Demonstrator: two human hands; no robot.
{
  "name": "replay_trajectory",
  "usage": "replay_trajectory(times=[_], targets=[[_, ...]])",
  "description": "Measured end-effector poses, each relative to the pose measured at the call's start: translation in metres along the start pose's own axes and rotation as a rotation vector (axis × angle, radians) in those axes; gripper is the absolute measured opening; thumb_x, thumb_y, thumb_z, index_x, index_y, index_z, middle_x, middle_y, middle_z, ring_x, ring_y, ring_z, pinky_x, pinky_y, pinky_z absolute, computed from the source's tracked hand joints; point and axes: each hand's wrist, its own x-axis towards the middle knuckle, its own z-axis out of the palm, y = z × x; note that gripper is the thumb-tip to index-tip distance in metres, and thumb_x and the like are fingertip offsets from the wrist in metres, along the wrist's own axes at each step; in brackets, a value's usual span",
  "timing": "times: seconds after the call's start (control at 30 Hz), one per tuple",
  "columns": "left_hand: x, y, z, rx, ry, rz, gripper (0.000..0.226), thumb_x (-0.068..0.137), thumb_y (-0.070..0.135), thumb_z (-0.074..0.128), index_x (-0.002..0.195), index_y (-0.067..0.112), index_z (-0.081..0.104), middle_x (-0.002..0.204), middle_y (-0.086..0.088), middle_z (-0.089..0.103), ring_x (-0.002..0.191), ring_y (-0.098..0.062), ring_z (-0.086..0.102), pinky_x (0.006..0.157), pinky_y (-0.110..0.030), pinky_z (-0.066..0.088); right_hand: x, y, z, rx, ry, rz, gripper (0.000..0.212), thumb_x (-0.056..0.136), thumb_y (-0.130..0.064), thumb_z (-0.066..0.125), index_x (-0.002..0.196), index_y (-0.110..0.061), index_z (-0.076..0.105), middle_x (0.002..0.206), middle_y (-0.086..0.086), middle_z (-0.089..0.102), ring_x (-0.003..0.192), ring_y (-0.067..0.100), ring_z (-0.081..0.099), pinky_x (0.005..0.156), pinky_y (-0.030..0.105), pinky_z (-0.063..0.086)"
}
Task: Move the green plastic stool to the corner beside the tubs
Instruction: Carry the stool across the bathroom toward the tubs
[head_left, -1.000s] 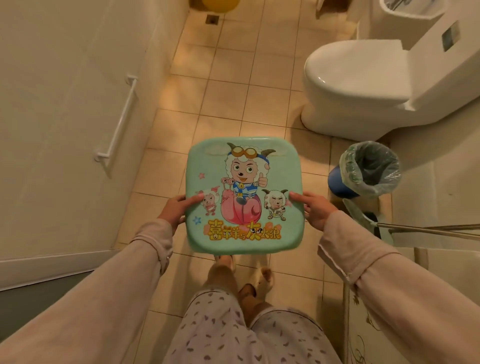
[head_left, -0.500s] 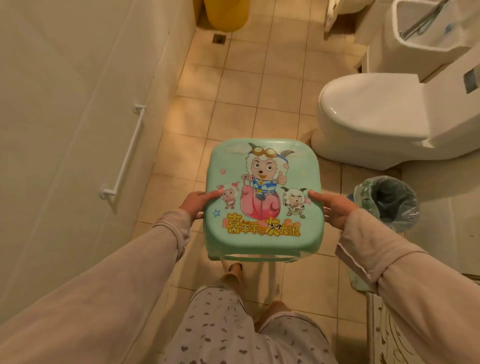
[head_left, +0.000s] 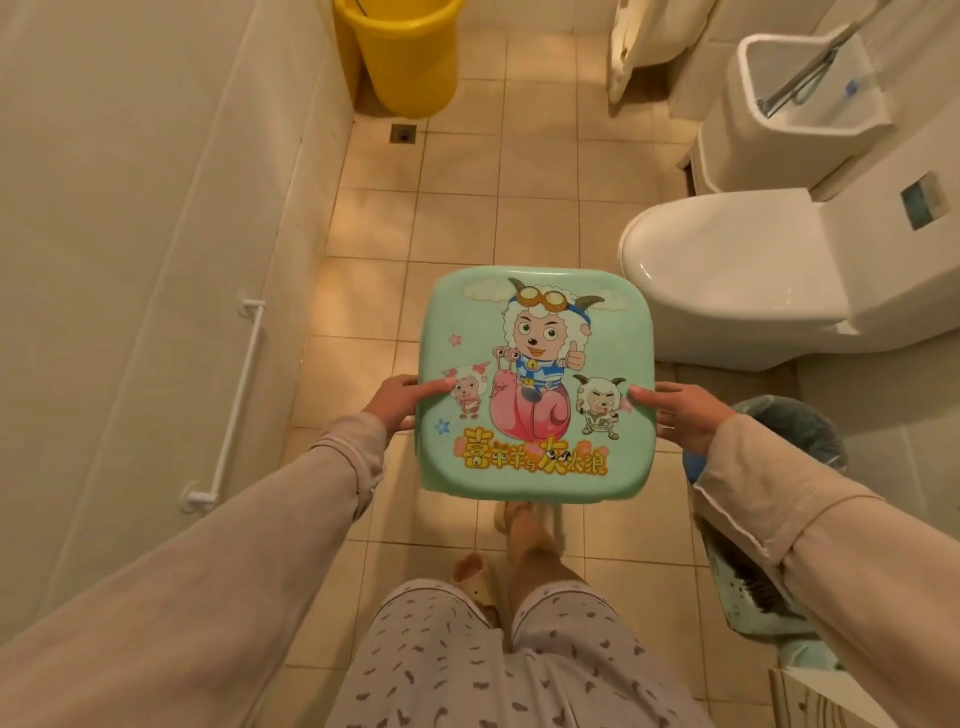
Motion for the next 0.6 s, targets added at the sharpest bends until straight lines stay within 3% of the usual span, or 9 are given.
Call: replay_trajectory(times=[0.07, 0.17, 0.27, 0.3, 0.37, 0.4, 0.43, 0.53, 0.6], targets=[[0.018, 0.02, 0.001, 0.012, 0.029, 0.01, 0.058, 0.078, 0.028, 0.066, 0.125, -0.003, 0.05, 0.119, -0.017, 0.063, 0.094, -0.024, 0.06, 0.077, -0.029, 0.05, 0.018, -0.021, -0.003, 0.001, -0.01, 0.01, 0.061, 0.083, -0.013, 0.062, 0.136, 0.005, 0.039, 0.128, 0.018, 0.056, 0.105, 0.026, 0.057, 0.079, 0.032, 0.05], [0.045, 0.052, 0.006, 0.001, 0.111, 0.033, 0.05, 0.077, 0.03, 0.067, 0.114, -0.002, 0.057, 0.109, -0.015, 0.064, 0.088, -0.024, 0.06, 0.088, -0.037, 0.05, 0.045, -0.059, -0.002, -0.008, -0.044, 0.018, 0.054, 0.084, -0.017, 0.061, 0.13, 0.006, 0.047, 0.106, 0.012, 0.063, 0.096, 0.024, 0.058, 0.078, 0.033, 0.05], [0.07, 0.081, 0.008, -0.039, 0.16, 0.034, 0.032, 0.076, 0.03, 0.068, 0.094, 0.005, 0.062, 0.096, -0.011, 0.065, 0.072, -0.017, 0.061, 0.066, -0.027, 0.049, 0.071, -0.096, -0.003, -0.014, -0.054, 0.024, 0.049, 0.085, -0.018, 0.059, 0.126, 0.008, 0.051, 0.087, 0.008, 0.06, 0.081, 0.026, 0.053, 0.108, 0.044, 0.035], [0.077, 0.09, 0.007, -0.048, 0.172, 0.029, 0.028, 0.075, 0.031, 0.069, 0.086, 0.006, 0.063, 0.093, -0.01, 0.066, 0.071, -0.017, 0.06, 0.062, -0.025, 0.047, 0.079, -0.109, -0.003, -0.021, -0.061, 0.03, 0.049, 0.086, -0.018, 0.058, 0.125, 0.009, 0.05, 0.083, 0.008, 0.059, 0.072, 0.025, 0.049, 0.109, 0.045, 0.034], [0.089, 0.109, 0.004, -0.075, 0.199, 0.024, 0.023, 0.074, 0.033, 0.069, 0.075, 0.011, 0.061, 0.086, -0.007, 0.066, 0.072, -0.018, 0.061, 0.058, -0.023, 0.045, 0.09, -0.137, 0.001, -0.027, -0.071, 0.023, 0.047, 0.086, -0.019, 0.058, 0.123, 0.009, 0.052, 0.08, 0.008, 0.059, 0.065, 0.021, 0.048, 0.085, 0.036, 0.046], [0.093, 0.117, 0.003, -0.089, 0.209, 0.023, 0.024, 0.074, 0.033, 0.07, 0.076, 0.011, 0.061, 0.086, -0.007, 0.066, 0.071, -0.016, 0.061, 0.058, -0.023, 0.044, 0.095, -0.15, 0.003, -0.031, -0.077, 0.009, 0.045, 0.085, -0.019, 0.059, 0.121, 0.007, 0.053, 0.08, 0.007, 0.061, 0.067, 0.02, 0.051, 0.075, 0.031, 0.045], [0.098, 0.125, 0.001, -0.097, 0.219, 0.022, 0.026, 0.074, 0.033, 0.069, 0.081, 0.009, 0.062, 0.09, -0.008, 0.065, 0.07, -0.014, 0.06, 0.057, -0.022, 0.044, 0.099, -0.162, 0.005, -0.043, -0.083, -0.004, 0.043, 0.085, -0.019, 0.059, 0.12, 0.006, 0.053, 0.081, 0.006, 0.062, 0.07, 0.02, 0.054, 0.075, 0.031, 0.046], [0.111, 0.146, -0.004, -0.107, 0.211, 0.028, 0.038, 0.077, 0.03, 0.067, 0.104, 0.004, 0.059, 0.098, -0.01, 0.063, 0.069, -0.011, 0.059, 0.058, -0.021, 0.044, 0.114, -0.192, 0.005, -0.079, -0.078, -0.025, 0.049, 0.083, -0.018, 0.062, 0.122, 0.01, 0.052, 0.086, 0.008, 0.064, 0.081, 0.024, 0.06, 0.096, 0.041, 0.047], [0.122, 0.157, -0.008, -0.105, 0.19, 0.02, 0.047, 0.078, 0.028, 0.066, 0.114, -0.001, 0.057, 0.104, -0.013, 0.064, 0.071, -0.012, 0.059, 0.059, -0.021, 0.044, 0.124, -0.207, 0.005, -0.09, -0.075, -0.031, 0.052, 0.082, -0.015, 0.063, 0.126, 0.009, 0.05, 0.092, 0.01, 0.065, 0.082, 0.022, 0.061, 0.086, 0.036, 0.05]])
